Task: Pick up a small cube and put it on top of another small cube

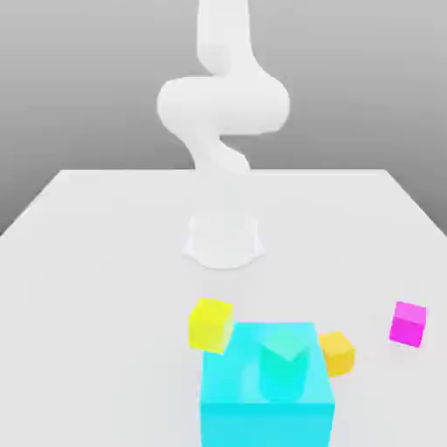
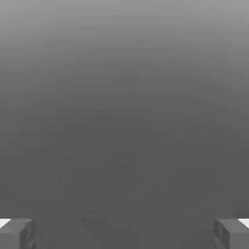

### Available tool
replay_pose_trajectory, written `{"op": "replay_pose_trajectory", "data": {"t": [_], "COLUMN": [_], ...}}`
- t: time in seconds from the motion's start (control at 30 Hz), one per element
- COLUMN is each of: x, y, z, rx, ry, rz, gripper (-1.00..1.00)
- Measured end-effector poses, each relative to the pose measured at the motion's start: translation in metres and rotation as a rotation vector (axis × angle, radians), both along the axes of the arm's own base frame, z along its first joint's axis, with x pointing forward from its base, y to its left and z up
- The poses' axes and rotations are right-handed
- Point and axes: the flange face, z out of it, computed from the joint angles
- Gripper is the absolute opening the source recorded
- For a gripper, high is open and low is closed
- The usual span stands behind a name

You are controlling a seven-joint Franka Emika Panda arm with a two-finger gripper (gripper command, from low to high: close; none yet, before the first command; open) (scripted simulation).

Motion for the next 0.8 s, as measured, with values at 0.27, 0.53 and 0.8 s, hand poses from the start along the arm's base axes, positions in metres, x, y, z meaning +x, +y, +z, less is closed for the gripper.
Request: {"op": "replay_pose_trajectory", "data": {"t": [0.27, 0.53, 0.8], "x": [0.047, -0.001, -0.102], "y": [0.126, 0.234, 0.287], "z": [-0.165, -0.334, -0.477], "rx": [-0.134, -0.278, -0.407], "ry": [0.235, 0.448, 0.624], "rz": [0.33, 0.675, 0.984], "gripper": [0.0, 0.0, 0.0]}}
